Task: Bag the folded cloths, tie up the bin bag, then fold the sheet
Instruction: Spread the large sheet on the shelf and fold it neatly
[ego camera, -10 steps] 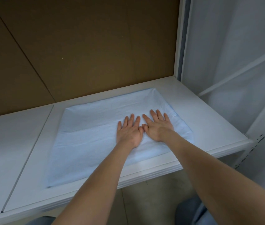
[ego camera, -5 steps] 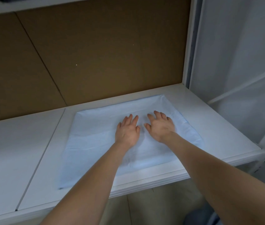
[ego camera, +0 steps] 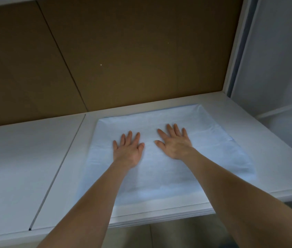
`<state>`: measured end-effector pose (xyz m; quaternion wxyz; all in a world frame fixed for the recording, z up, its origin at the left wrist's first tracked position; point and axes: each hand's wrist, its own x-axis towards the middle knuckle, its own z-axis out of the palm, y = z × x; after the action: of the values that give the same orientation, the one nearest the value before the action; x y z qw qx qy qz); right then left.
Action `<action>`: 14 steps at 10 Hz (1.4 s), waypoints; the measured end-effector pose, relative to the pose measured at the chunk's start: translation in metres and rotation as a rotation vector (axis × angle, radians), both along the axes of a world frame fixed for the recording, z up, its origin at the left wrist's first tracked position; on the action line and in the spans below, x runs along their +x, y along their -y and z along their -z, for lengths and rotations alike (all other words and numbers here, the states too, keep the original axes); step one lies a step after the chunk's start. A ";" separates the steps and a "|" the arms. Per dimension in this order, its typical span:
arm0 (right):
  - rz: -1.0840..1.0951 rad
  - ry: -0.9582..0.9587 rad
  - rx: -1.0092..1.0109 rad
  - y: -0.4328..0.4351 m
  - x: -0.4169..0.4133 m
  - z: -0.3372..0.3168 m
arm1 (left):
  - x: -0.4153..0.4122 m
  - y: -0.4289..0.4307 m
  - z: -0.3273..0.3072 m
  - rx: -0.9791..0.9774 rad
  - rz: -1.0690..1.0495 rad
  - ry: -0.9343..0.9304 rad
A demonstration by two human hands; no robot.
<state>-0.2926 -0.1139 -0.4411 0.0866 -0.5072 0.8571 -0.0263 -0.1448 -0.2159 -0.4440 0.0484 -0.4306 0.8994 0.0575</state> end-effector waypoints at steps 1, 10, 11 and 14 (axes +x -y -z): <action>0.001 0.004 0.003 -0.001 -0.001 0.004 | 0.000 -0.001 0.003 -0.026 -0.001 0.007; 0.101 -0.032 -0.117 -0.005 -0.031 -0.014 | -0.041 -0.012 -0.017 -0.053 0.080 -0.115; 0.123 -0.013 -0.044 -0.003 -0.046 -0.010 | -0.065 -0.016 -0.016 0.009 0.143 -0.075; 0.109 -0.008 0.000 -0.002 -0.050 0.008 | -0.074 -0.022 0.002 0.012 0.140 -0.005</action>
<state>-0.3430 -0.1123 -0.4490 0.0816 -0.4600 0.8837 -0.0292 -0.2192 -0.1937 -0.4465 0.0527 -0.3660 0.9272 0.0603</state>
